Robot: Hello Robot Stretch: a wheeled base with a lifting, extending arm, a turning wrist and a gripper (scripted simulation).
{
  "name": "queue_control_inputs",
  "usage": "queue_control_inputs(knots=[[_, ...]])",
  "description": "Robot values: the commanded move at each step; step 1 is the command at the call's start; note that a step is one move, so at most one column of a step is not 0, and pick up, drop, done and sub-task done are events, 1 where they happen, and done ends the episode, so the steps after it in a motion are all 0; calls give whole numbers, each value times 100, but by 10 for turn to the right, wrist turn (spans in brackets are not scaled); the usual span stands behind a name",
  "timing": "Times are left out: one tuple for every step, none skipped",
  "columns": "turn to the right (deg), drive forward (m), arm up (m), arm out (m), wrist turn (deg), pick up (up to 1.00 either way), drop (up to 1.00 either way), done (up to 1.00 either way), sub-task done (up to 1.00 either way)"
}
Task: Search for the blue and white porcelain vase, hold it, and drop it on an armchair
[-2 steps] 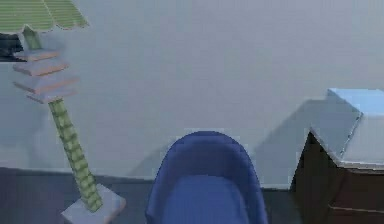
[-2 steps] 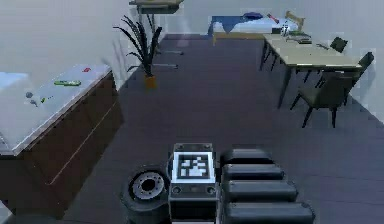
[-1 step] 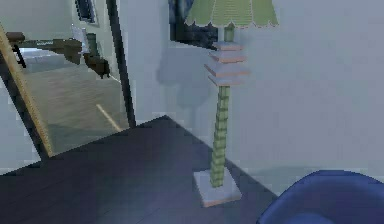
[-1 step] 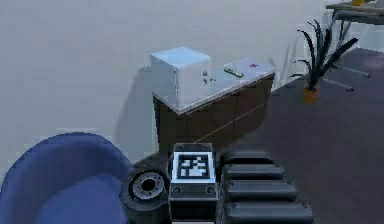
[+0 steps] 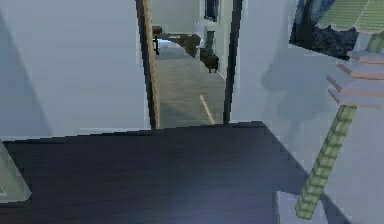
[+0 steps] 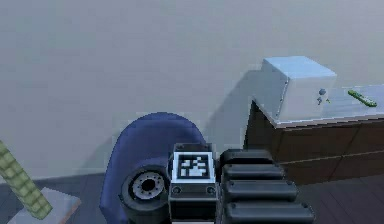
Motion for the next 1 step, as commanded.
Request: queue_control_inputs(knots=[[0,0,0,48,0,0,0,0,0]])
